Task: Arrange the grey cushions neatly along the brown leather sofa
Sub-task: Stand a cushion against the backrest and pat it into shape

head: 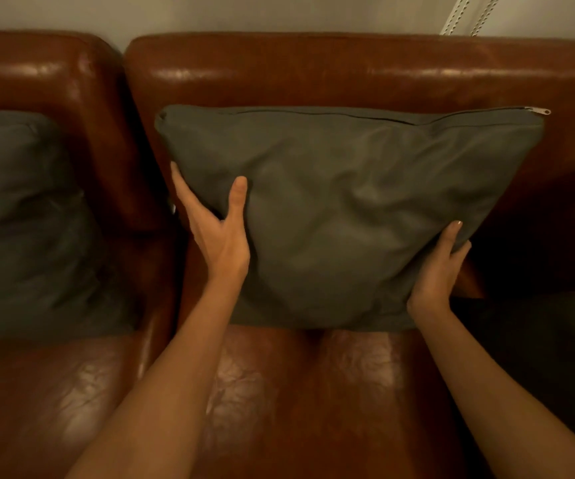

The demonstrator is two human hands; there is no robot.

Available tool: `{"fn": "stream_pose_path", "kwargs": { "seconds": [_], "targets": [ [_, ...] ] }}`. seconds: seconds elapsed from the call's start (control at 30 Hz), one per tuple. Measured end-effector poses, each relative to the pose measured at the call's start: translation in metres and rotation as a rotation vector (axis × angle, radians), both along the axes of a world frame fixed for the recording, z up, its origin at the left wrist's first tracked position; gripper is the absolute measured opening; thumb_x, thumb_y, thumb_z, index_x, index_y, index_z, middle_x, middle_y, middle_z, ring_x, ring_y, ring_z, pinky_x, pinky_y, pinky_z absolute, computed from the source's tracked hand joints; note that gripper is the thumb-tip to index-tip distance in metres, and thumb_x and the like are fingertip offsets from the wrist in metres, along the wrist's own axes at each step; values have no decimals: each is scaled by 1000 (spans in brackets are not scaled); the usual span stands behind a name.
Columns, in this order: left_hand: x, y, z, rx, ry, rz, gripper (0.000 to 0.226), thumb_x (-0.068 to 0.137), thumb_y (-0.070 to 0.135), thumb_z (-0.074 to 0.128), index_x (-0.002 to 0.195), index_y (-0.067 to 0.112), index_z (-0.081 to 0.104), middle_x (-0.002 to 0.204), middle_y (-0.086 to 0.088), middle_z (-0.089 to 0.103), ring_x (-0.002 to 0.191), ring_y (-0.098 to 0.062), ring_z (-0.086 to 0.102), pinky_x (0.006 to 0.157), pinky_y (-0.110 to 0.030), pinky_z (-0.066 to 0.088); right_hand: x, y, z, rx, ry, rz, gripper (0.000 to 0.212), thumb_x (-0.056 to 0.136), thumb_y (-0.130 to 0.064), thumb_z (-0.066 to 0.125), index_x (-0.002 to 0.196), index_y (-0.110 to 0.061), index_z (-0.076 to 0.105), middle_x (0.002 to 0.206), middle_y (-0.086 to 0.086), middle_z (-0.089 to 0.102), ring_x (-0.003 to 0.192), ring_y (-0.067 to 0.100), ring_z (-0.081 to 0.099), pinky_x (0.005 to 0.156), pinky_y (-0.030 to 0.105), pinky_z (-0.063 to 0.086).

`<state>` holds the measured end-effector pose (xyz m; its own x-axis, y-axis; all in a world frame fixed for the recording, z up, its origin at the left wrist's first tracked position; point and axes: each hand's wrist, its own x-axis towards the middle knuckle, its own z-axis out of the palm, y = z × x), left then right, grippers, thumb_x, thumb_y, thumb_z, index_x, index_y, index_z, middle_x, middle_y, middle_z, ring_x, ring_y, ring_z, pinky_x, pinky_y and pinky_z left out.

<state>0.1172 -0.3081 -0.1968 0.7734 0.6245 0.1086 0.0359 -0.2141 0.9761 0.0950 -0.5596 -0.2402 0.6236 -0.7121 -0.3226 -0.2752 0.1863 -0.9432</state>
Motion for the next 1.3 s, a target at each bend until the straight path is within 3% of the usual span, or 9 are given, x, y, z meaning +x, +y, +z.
{"fn": "stream_pose_path", "kwargs": {
  "seconds": [0.2, 0.37, 0.43, 0.5, 0.6, 0.7, 0.87, 1.03, 1.3],
  "targets": [
    [4, 31, -8, -22, 53, -62, 88, 90, 51, 60, 156, 23, 9, 160, 3, 23, 142, -7, 29, 114, -17, 25, 9, 20, -1, -49, -44, 47, 64, 92, -67, 43, 144, -30, 35, 137, -9, 49, 130, 17, 48, 109, 35, 39],
    [4, 38, -17, -26, 90, -138, 91, 89, 53, 60, 156, 24, 5, 161, 2, 18, 144, -9, 26, 114, -18, 23, 10, 15, -14, -103, 85, 113, 76, 89, -73, 37, 149, -28, 26, 150, 3, 42, 136, 25, 42, 114, 44, 33],
    [1, 34, -14, 26, 164, -109, 89, 90, 58, 54, 156, 28, 2, 162, 0, 11, 146, -15, 22, 119, -30, 21, 9, 14, -11, -238, 104, 64, 76, 90, -69, 40, 149, -21, 31, 151, 8, 40, 141, 29, 35, 117, 44, 27],
    [-7, 25, -6, 208, 292, -17, 85, 92, 64, 43, 155, 30, -2, 163, -4, 1, 148, -22, 16, 118, -54, 16, 7, 17, -1, -454, -10, -15, 59, 100, -46, 45, 146, -11, 36, 154, 11, 34, 148, 30, 19, 120, 39, 17],
    [-20, 3, 4, 692, 245, -98, 77, 94, 66, 27, 156, 25, 4, 163, -14, 1, 150, -33, 2, 113, -66, 3, 6, 34, 19, -789, -217, 72, 47, 103, -26, 43, 146, -10, 38, 156, 11, 32, 150, 31, 13, 120, 43, 11],
    [-18, -10, -6, 1134, 91, -379, 68, 96, 64, 23, 154, 32, 10, 163, -12, 10, 148, -35, 0, 109, -68, -6, 12, 55, 25, -1176, -329, 438, 47, 103, -30, 41, 148, -17, 37, 158, 7, 30, 149, 31, 11, 119, 48, -3],
    [5, 15, -13, 1352, 12, -501, 64, 96, 66, 24, 153, 39, 13, 162, -4, 14, 148, -32, 4, 109, -70, -4, 31, 42, 19, -1491, -253, 615, 51, 105, -47, 29, 152, -30, 27, 160, 4, 25, 149, 27, 12, 118, 54, -4],
    [18, 20, -15, 1331, -22, -513, 63, 96, 64, 27, 153, 38, 16, 162, -7, 16, 148, -33, 5, 110, -67, -6, 46, 8, 22, -1474, -178, 634, 58, 102, -56, 26, 154, -32, 18, 163, 4, 16, 150, 27, 7, 119, 43, -11],
    [25, 29, -9, 906, 158, -305, 70, 97, 62, 27, 155, 31, 6, 164, -9, 2, 150, -30, -6, 115, -58, -11, 52, 6, 20, -1392, -149, 695, 59, 101, -58, 21, 155, -33, 14, 163, 0, 11, 150, 20, 1, 117, 31, -20]
  ]
}}
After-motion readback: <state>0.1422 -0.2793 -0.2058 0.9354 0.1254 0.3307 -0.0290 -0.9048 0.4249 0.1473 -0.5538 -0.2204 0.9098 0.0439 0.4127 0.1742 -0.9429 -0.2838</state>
